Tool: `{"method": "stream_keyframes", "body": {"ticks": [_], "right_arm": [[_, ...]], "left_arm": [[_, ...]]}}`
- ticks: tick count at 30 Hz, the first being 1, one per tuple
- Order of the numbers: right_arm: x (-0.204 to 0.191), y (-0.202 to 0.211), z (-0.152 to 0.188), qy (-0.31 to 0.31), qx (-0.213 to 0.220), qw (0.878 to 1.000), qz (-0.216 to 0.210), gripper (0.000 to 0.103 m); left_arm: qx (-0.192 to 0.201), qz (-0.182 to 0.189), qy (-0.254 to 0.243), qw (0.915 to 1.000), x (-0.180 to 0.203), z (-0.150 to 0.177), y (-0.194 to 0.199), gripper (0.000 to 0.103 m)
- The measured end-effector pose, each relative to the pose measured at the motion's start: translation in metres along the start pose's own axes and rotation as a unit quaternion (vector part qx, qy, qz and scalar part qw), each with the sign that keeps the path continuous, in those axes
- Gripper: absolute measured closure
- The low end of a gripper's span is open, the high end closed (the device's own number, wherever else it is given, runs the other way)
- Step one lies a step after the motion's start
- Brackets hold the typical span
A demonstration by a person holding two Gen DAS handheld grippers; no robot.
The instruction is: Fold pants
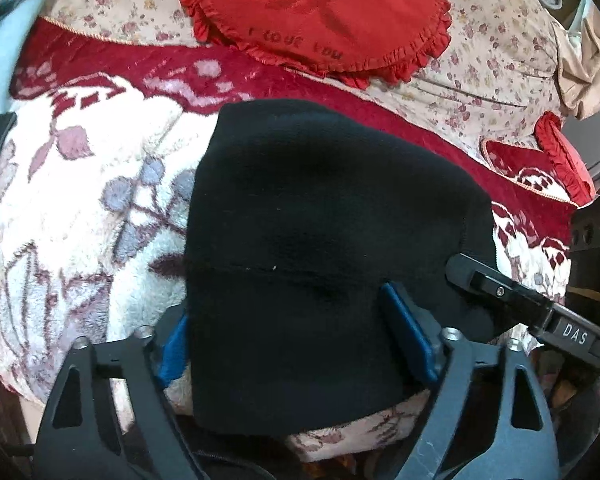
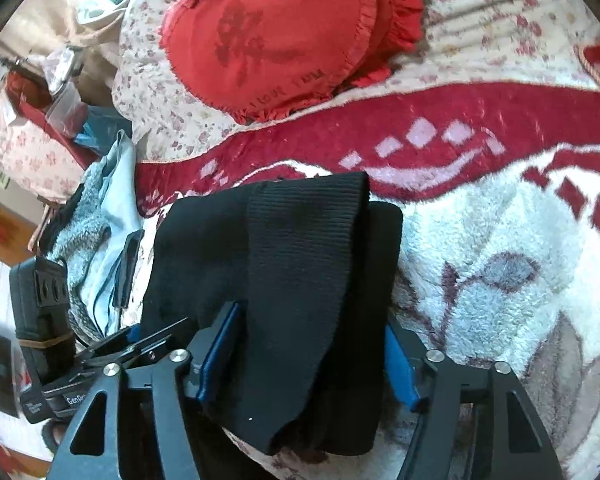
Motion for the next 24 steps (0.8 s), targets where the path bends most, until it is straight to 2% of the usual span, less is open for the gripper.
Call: {"method": "stream_keyframes", "body": {"ticks": [1,3,6,10,16,20,24], "right_arm": [[-0.002,0.002,0.001,0.007,0.004,1.000,0.005,0.042],[-0.007,0.006,0.002,0.019,0.009,1.000,0.012,0.046],[-0.012,0.016,0.001,0.029,0.018,0.999,0.015,0.050],[-0.024,0.034,-0.009,0.046,0.039,0.998,0.013,0.051],[-0.030,0.045,-0.041,0.054,0.061,0.997,0.017,0.051],[-0.026,0.038,-0.063,0.054,0.062,0.996,0.024,0.051],[-0.008,0.016,-0.078,0.039,0.042,0.998,0.028,0.051]], "left_arm": [[0.003,-0.002,-0.002,1.0000,0.001,0.000,0.003,0.030],[0.012,-0.009,-0.012,0.9998,0.003,0.000,0.010,0.045],[0.025,-0.015,-0.023,0.9993,0.007,-0.003,0.023,0.053],[0.048,-0.017,-0.032,0.9982,0.013,-0.014,0.038,0.053],[0.067,-0.023,-0.039,0.9967,0.018,-0.048,0.044,0.053],[0.059,-0.028,-0.037,0.9972,0.017,-0.065,0.031,0.053],[0.032,-0.029,-0.029,0.9986,0.011,-0.075,0.003,0.053]]}}
Point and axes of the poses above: each gripper's, at about its wrist camera, not at the fingertips, and y roughly against the way its jaws point, x to its right, z to its underside, the point moved 6 cm from there along -y, roughly the way its jaws point, and after that the axes turned 11 degrees about -x, right-handed, at the moved point
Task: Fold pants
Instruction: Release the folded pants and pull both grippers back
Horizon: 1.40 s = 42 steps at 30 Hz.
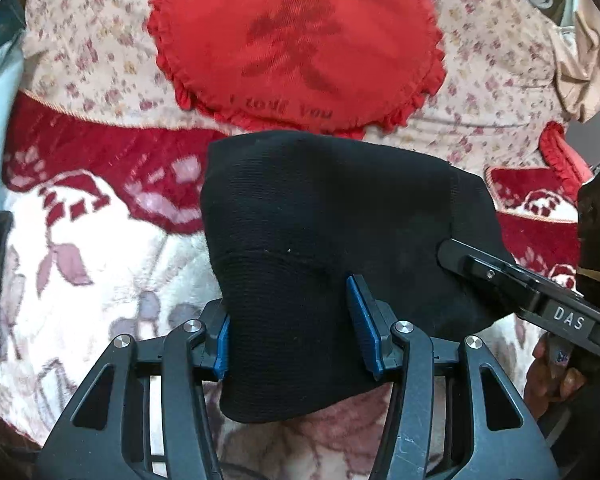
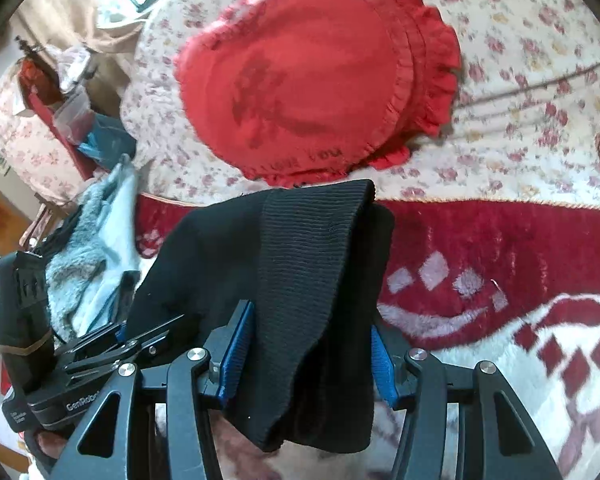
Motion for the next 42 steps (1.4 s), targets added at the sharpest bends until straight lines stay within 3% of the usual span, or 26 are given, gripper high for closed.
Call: {"method": "stream_keyframes", "body": {"ticks": [3,8,12,17,23,30,36,42], "right_arm": [[0.017,-0.022,0.001,-0.009,-0.022,1.000,0.006,0.048],[0.033,-0.018,0.006,-0.042,-0.017,0.999,-0.022,0.047],[0.013,0.016,0.008,0.001,0.018,0.999,0.036,0.048],[-0.023,0.043,0.006,0.057,0.050,0.996,0.041,0.060],[-0.037,0.014,0.011,0.088,0.022,0.993,0.071,0.064],[-0.026,-0.016,0.028,0.126,0.013,0.982,0.139,0.064],[-0.029,0.002,0.024,0.095,0.026,0.989,0.108,0.065],[-0.040,0.024,0.026,0.087,0.051,0.989,0.109,0.065]], "left_arm": [[-0.001,0.003,0.003,1.0000,-0.006,0.001,-0.014,0.052],[-0.005,0.017,0.016,0.9997,-0.009,0.000,-0.015,0.046],[-0.001,0.008,0.015,0.9998,-0.005,0.001,-0.006,0.046],[0.011,-0.009,0.020,0.9997,-0.005,0.004,0.004,0.046],[0.019,-0.026,0.017,0.9993,-0.006,0.006,0.006,0.046],[0.023,-0.031,0.014,0.9992,-0.002,0.006,0.000,0.045],[0.046,-0.055,0.016,0.9973,-0.001,0.010,0.012,0.045],[0.071,-0.076,0.003,0.9946,0.007,0.022,0.033,0.045]]}}
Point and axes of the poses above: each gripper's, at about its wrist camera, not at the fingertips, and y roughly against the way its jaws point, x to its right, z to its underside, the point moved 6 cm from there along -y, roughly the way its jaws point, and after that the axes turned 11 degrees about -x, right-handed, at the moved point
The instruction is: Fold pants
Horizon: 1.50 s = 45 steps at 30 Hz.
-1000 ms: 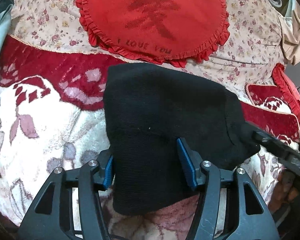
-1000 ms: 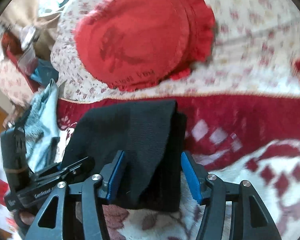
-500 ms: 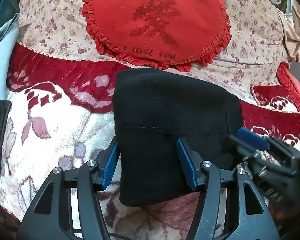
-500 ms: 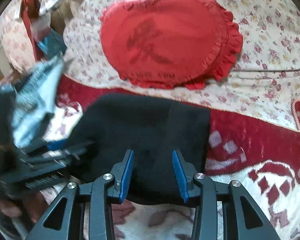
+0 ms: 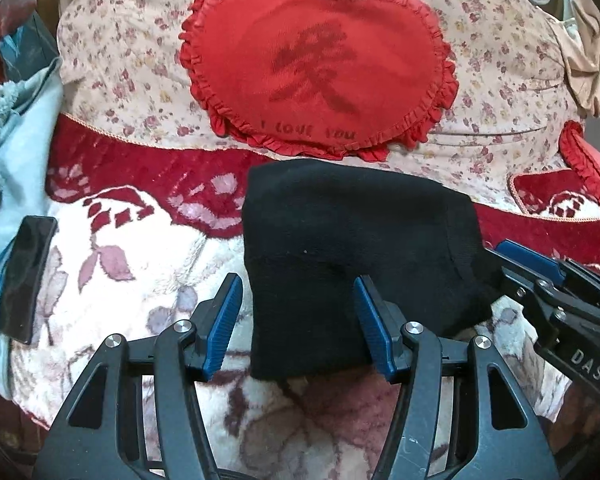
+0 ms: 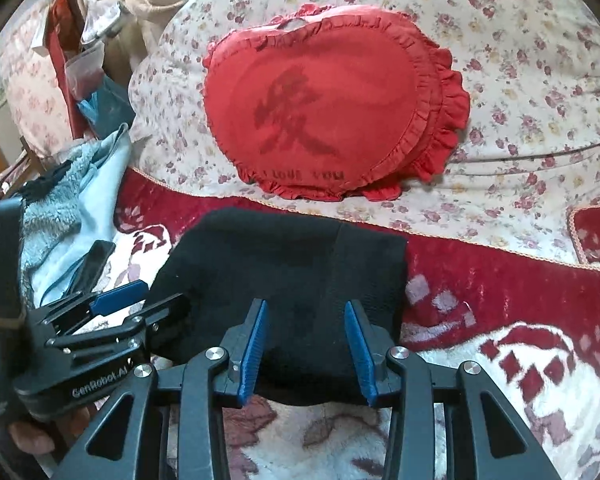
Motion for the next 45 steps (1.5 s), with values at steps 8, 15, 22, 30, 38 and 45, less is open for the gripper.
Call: {"method": "stream_keyframes", "body": {"ticks": [8,15,22,30,38,45], "right_arm": [[-0.007,0.024,0.007,-0.007,0.010,1.000,0.001,0.064],[-0.017,0.042,0.018,-0.005,0.013,1.000,0.002,0.063],[-0.025,0.054,0.024,-0.003,0.019,1.000,0.000,0.062],[-0.031,0.060,0.029,0.003,0.017,1.000,0.002,0.061],[-0.033,0.064,0.029,0.002,0.020,1.000,0.001,0.060],[-0.036,0.059,0.032,0.001,0.012,1.000,-0.001,0.060]], "left_arm": [[0.031,-0.024,0.003,0.9992,0.000,0.017,0.038,0.045],[0.049,-0.022,0.006,0.9986,0.001,0.028,0.062,0.045],[0.058,-0.028,0.005,0.9979,-0.001,0.037,0.077,0.045],[0.065,-0.029,0.004,0.9974,-0.002,0.042,0.085,0.045],[0.067,-0.030,0.004,0.9973,-0.003,0.045,0.088,0.045],[0.064,-0.030,0.005,0.9975,-0.004,0.048,0.086,0.045]]}}
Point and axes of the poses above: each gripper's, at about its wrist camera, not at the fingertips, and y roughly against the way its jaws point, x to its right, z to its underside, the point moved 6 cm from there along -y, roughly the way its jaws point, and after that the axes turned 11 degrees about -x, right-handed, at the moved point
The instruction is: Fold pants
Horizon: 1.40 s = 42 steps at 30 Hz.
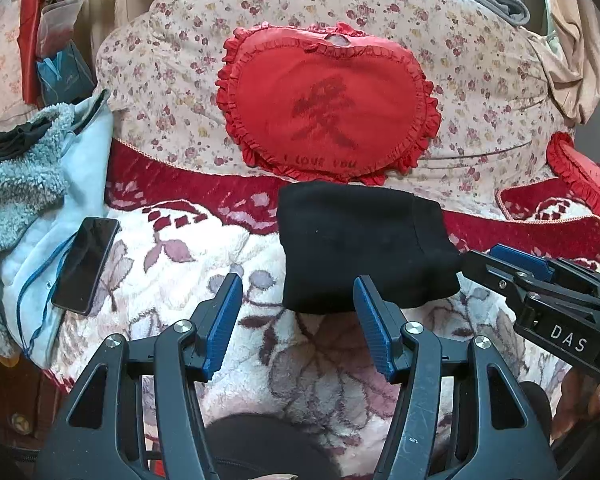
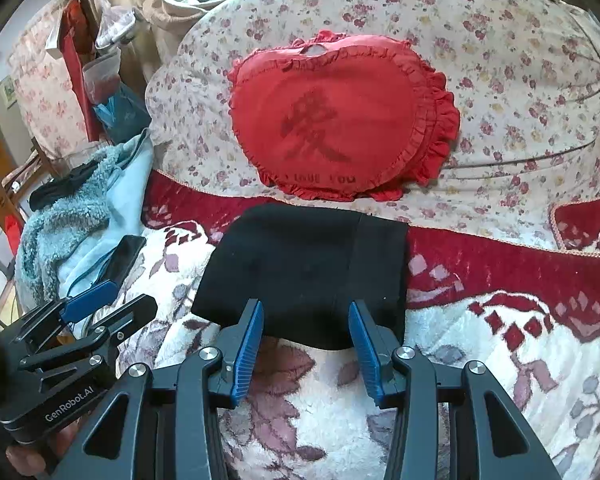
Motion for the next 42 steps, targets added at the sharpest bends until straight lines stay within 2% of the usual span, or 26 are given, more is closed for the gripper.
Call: {"method": "stream_keyframes", "body": {"ticks": [34,42], "right_arm": [[0.003,-0.015,0.003,0.005,-0.016,1.000,-0.002,0.059],[0.016,-0.021,0.002,-0.004,-0.020,1.000,0.001,0.059]], "left_arm": [[-0.011,0.003,-0.001,0.9999,0.000,0.001,-0.010,0.045],[0.004,0.005,0.005,1.0000,-0.006,-0.006,-0.012,0.045]]}}
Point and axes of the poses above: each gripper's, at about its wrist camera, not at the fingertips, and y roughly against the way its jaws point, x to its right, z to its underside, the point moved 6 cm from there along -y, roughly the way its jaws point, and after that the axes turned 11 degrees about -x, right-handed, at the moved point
